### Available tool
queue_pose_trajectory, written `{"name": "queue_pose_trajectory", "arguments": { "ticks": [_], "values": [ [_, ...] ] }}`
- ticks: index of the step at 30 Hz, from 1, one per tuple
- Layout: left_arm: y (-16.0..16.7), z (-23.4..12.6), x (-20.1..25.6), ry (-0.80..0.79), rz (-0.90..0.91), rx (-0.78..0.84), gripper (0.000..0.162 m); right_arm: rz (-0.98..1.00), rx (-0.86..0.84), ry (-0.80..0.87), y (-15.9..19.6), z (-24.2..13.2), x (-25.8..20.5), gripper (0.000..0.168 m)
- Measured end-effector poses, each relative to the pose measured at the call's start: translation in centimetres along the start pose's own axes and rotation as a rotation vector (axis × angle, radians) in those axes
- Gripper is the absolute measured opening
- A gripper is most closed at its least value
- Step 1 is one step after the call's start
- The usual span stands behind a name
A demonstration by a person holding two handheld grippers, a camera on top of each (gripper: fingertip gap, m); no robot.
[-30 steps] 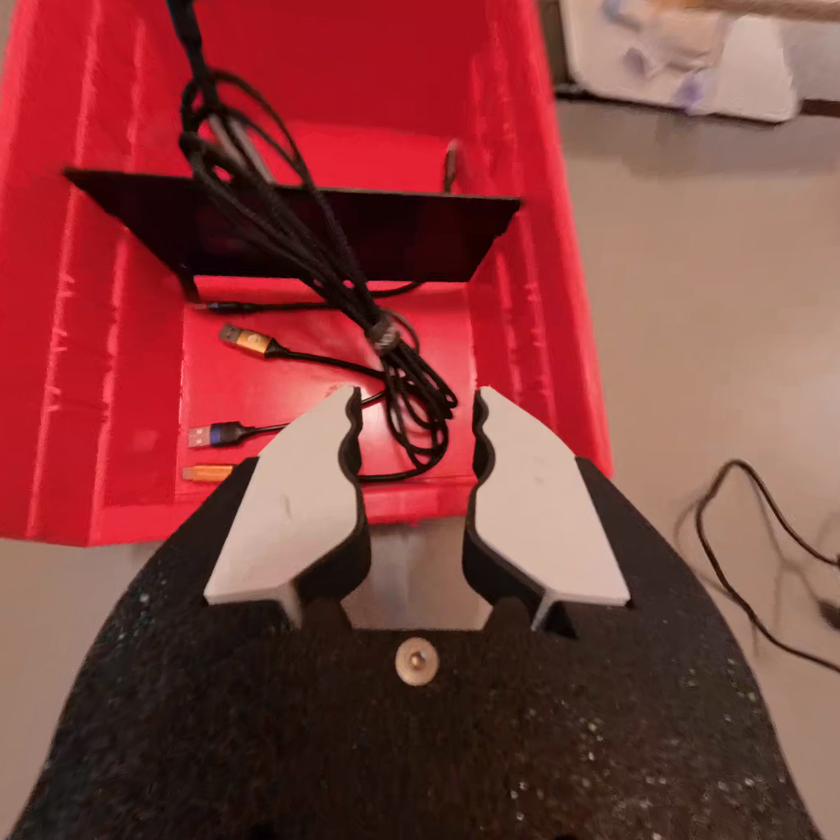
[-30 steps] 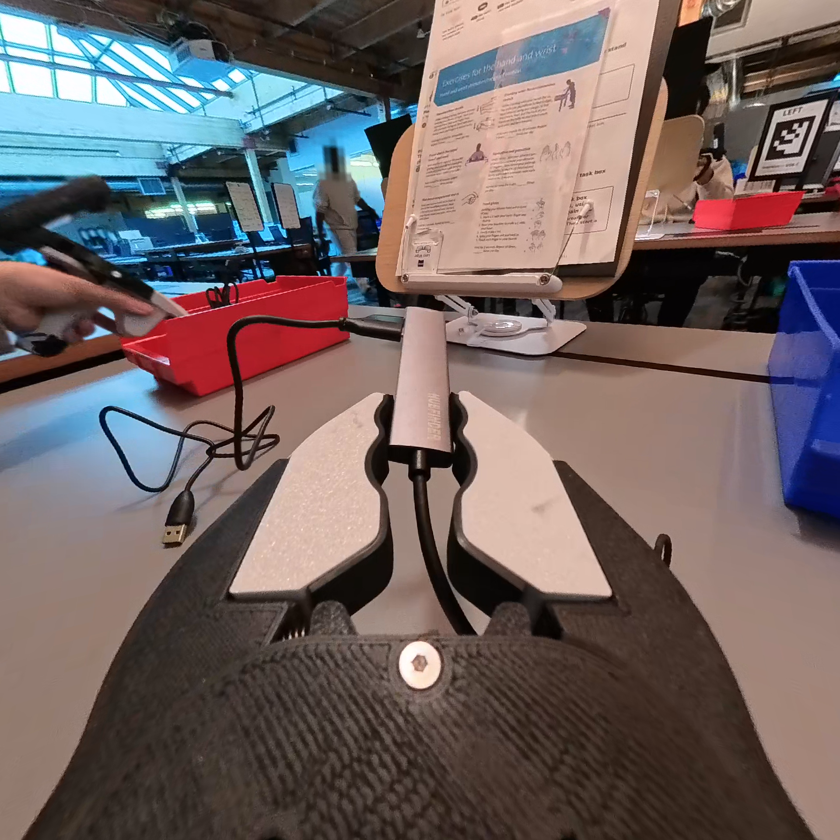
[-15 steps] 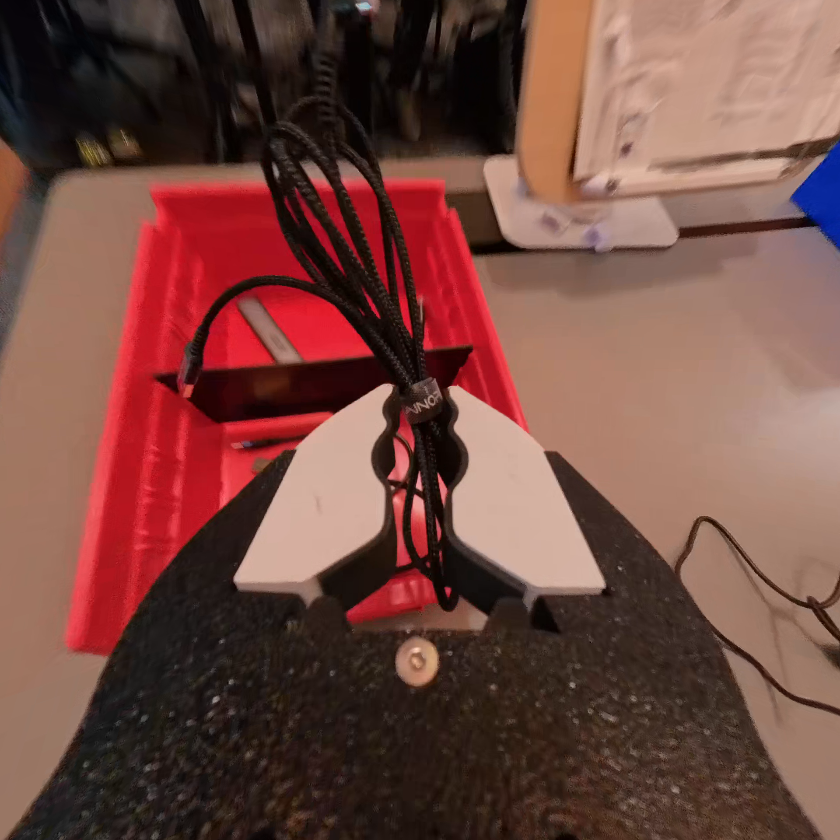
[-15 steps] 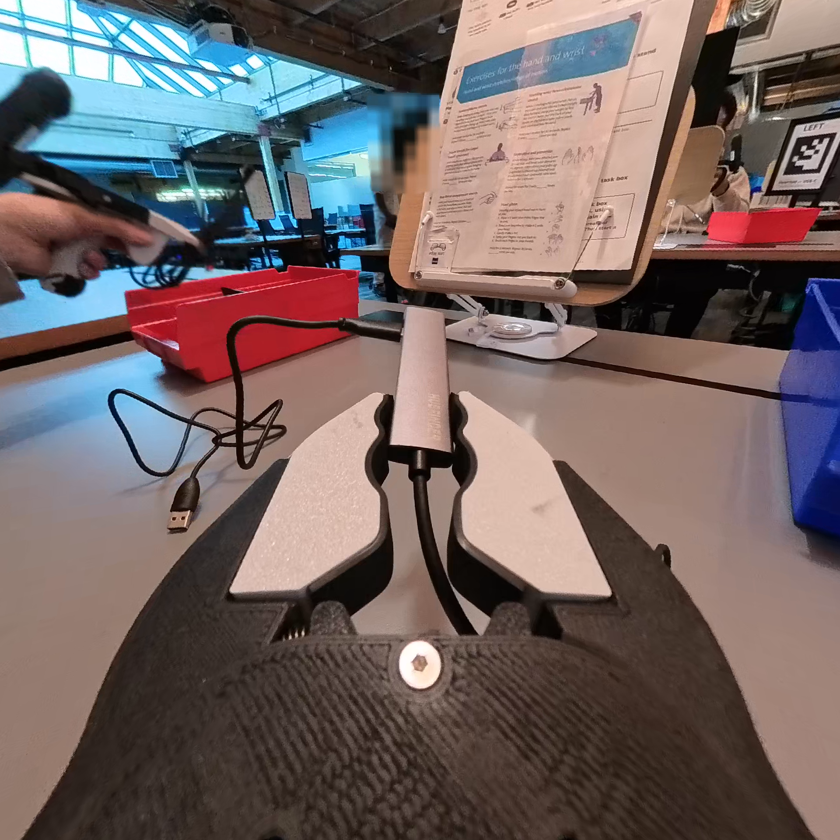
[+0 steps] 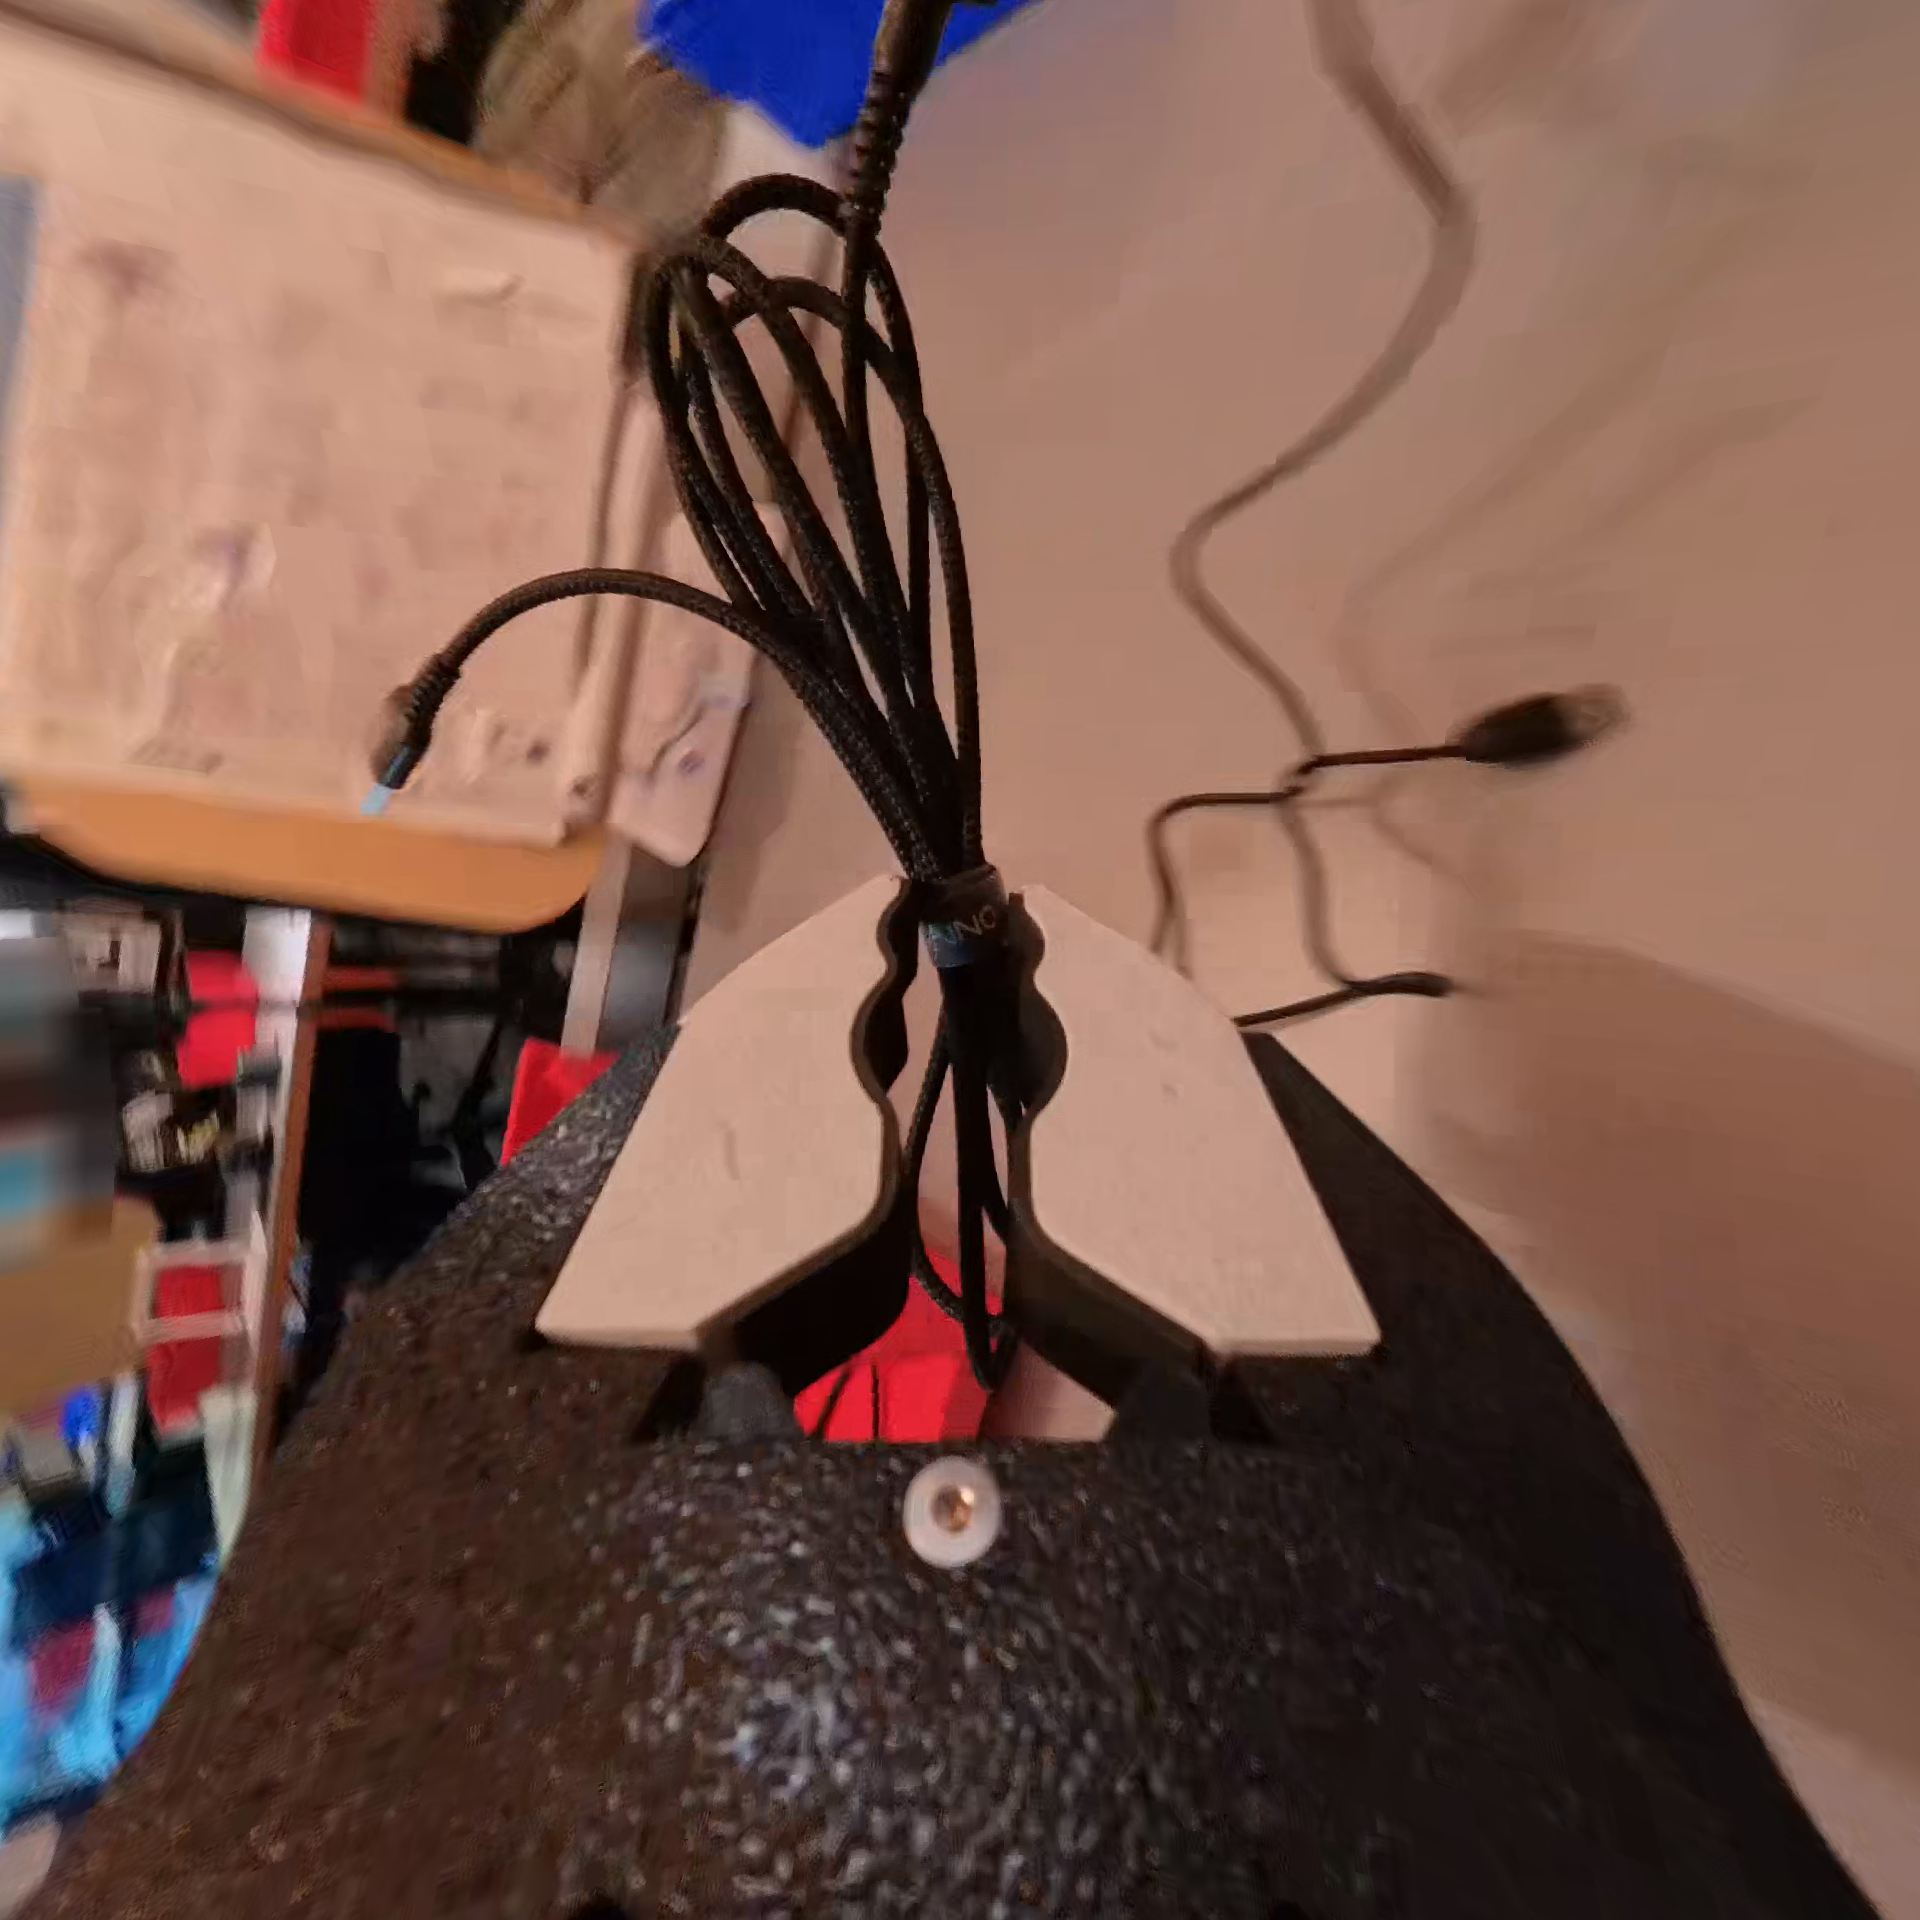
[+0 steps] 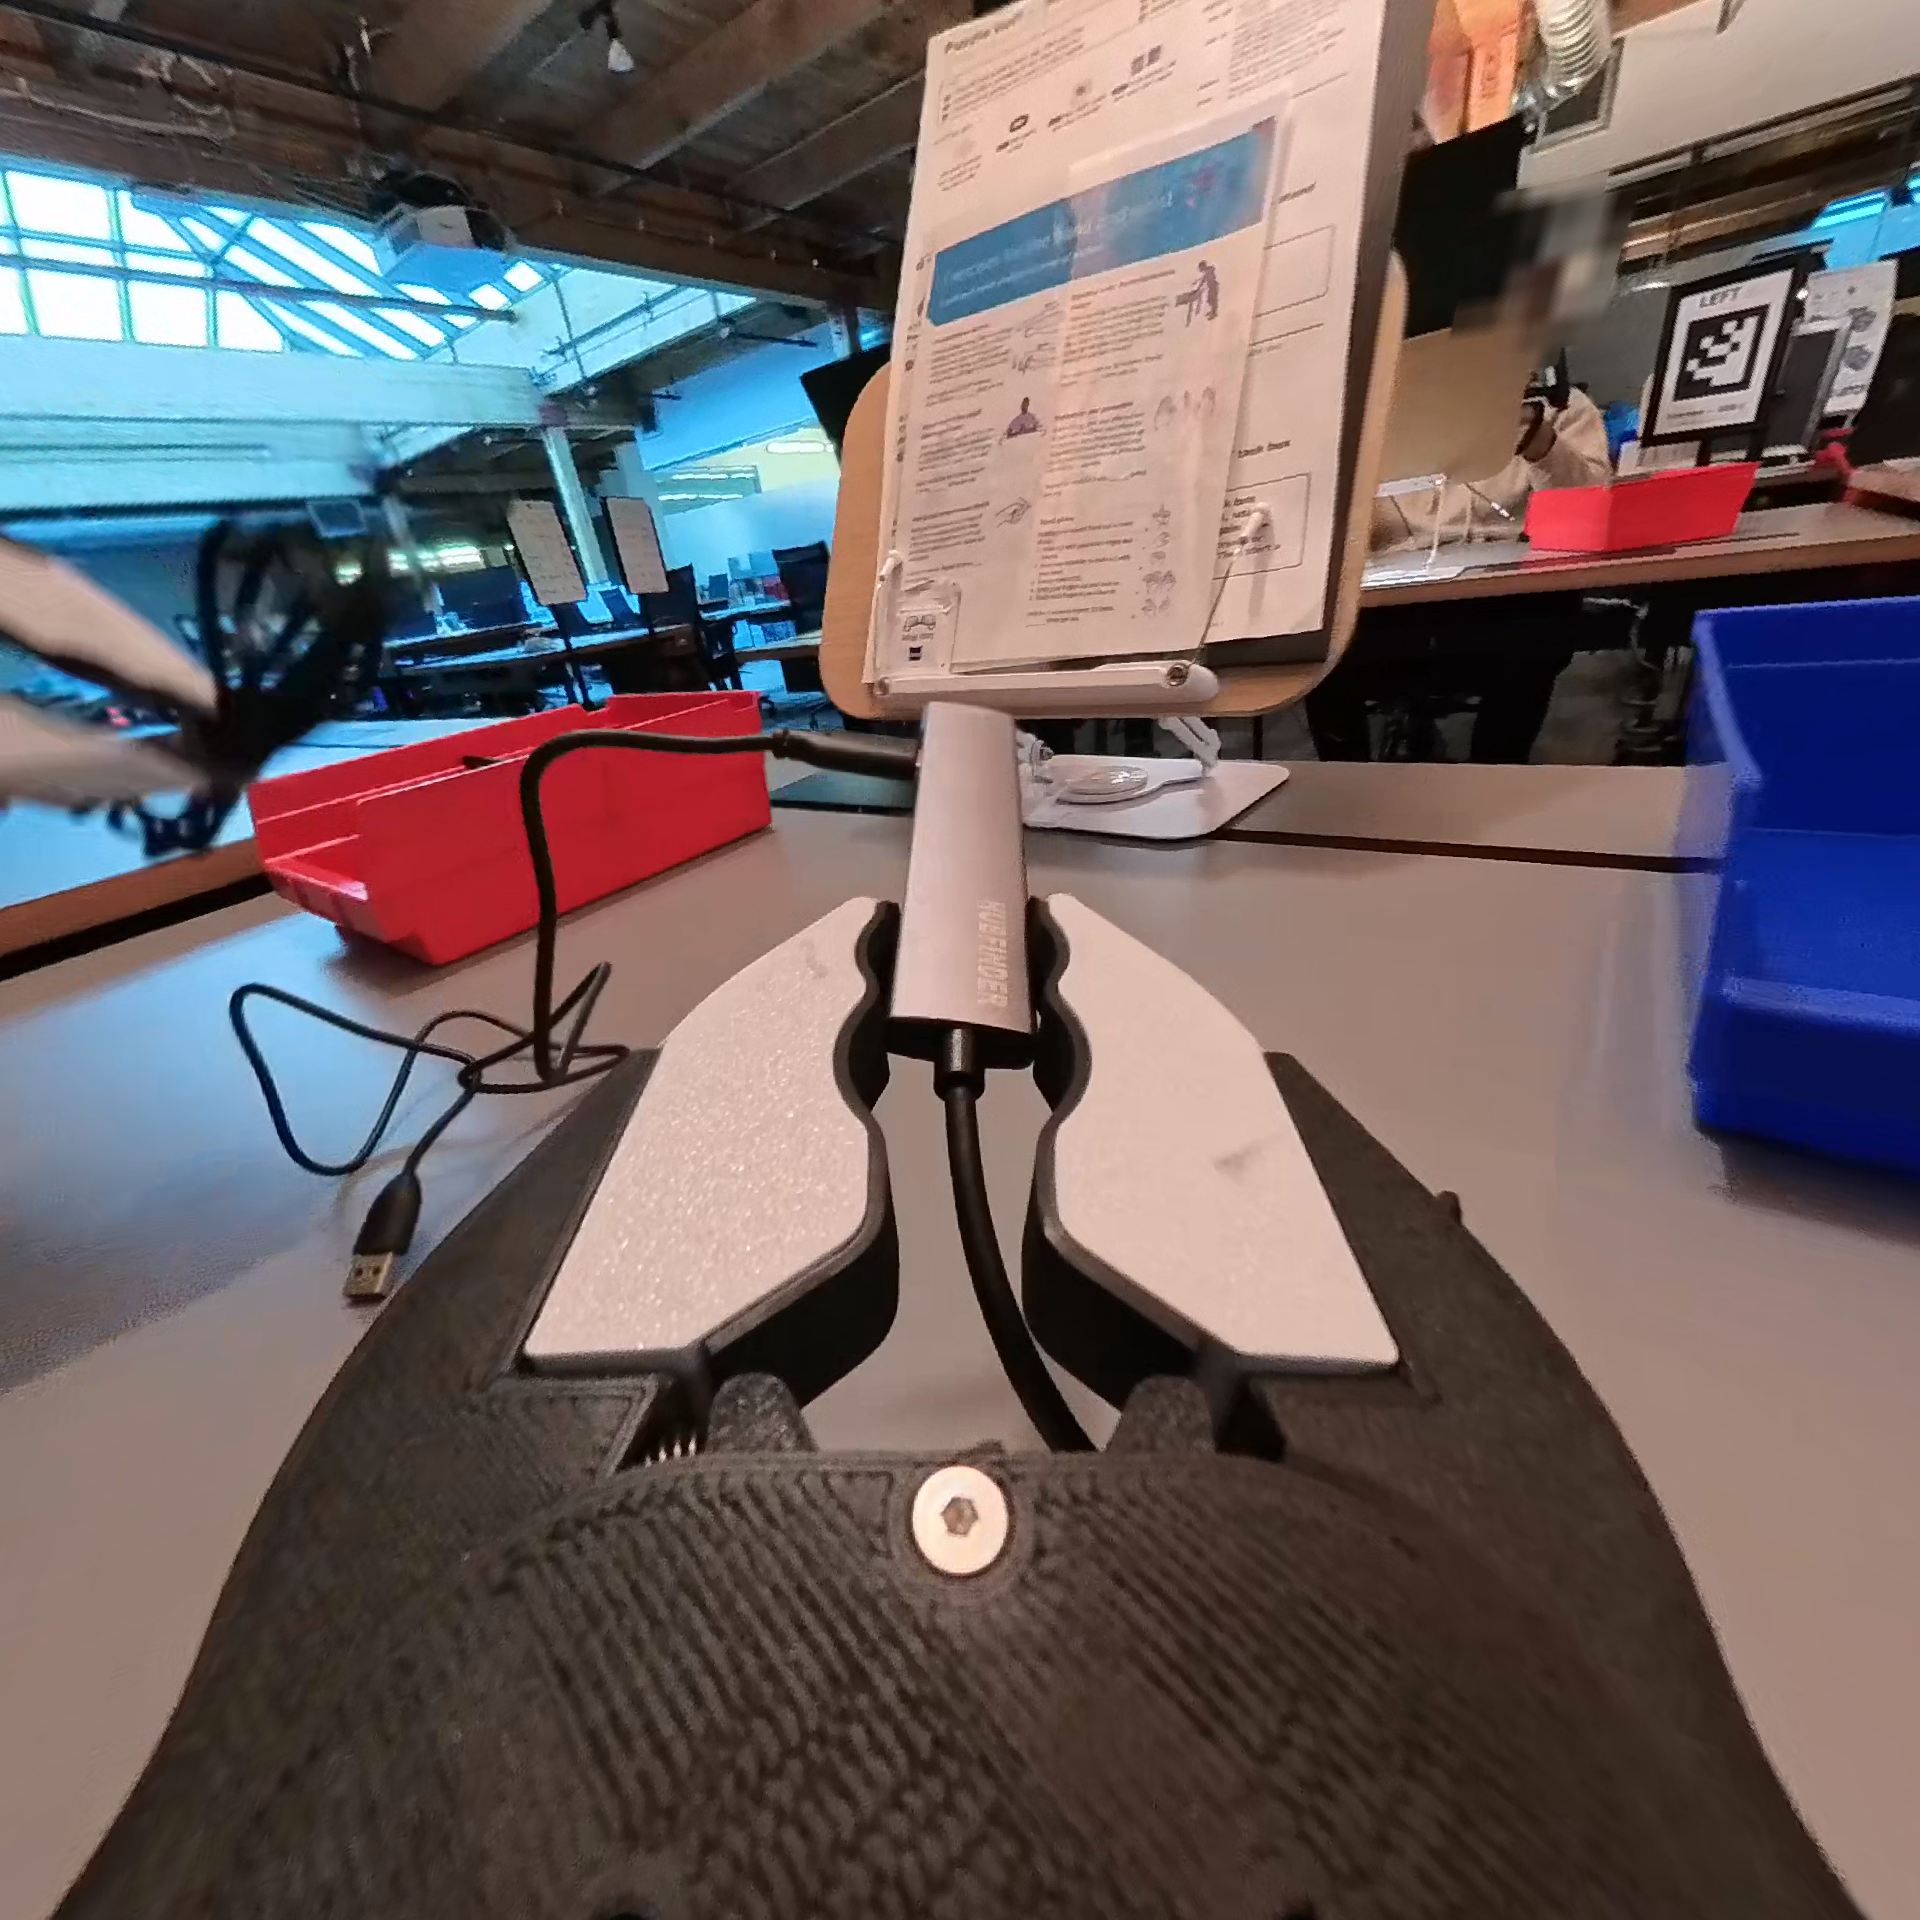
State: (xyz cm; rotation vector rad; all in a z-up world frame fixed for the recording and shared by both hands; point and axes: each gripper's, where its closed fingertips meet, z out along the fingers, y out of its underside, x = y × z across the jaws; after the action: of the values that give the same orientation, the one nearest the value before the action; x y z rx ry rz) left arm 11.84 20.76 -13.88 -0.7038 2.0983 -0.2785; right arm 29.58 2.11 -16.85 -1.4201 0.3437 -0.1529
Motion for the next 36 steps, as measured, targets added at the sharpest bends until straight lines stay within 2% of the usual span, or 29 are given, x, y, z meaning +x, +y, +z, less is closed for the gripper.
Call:
{"name": "queue_pose_trajectory", "arguments": {
  "ticks": [4, 6, 9, 14, 17, 22, 26, 28, 33, 36],
  "values": [
    [-1.1, 2.8, 8.7, 0.217, 0.21, 0.035, 0.015, 0.031, 0.02, 0.029, -0.3, -0.4, 1.1, 0.025],
    [-0.6, 3.6, 11.4, 0.297, 0.223, 0.03, 0.015, 0.039, 0.02, 0.029, -0.3, -0.4, 1.2, 0.025],
    [0.2, 4.2, 13.0, 0.369, 0.114, -0.031, 0.016, 0.035, 0.017, 0.025, -0.3, -0.3, 1.1, 0.025],
    [2.0, 3.5, 15.3, 0.48, -0.187, -0.28, 0.017, 0.028, 0.01, 0.021, -0.2, -0.2, 1.0, 0.025],
    [0.6, 3.0, 16.9, 0.566, -0.386, -0.303, 0.028, 0.005, -0.005, 0.01, 0.0, -0.1, 0.6, 0.025],
    [-3.9, 0.7, 16.5, 0.734, -0.517, -0.24, 0.052, -0.007, -0.009, 0.002, 0.1, 0.0, 0.4, 0.025],
    [-7.7, 2.3, 12.9, 0.646, -0.32, -0.047, 0.027, 0.005, -0.01, -0.007, 0.1, 0.0, 0.4, 0.025],
    [-8.4, 4.2, 12.6, 0.697, -0.23, -0.014, 0.027, 0.0, -0.014, -0.015, 0.1, 0.0, 0.3, 0.025],
    [-8.2, 9.0, 13.1, 0.861, -0.258, -0.073, 0.026, 0.001, -0.008, -0.031, 0.0, 0.0, 0.1, 0.025],
    [-11.3, 8.1, 13.1, 0.988, -0.347, 0.07, 0.027, 0.002, -0.005, -0.041, 0.0, -0.1, 0.0, 0.025]
  ]
}}
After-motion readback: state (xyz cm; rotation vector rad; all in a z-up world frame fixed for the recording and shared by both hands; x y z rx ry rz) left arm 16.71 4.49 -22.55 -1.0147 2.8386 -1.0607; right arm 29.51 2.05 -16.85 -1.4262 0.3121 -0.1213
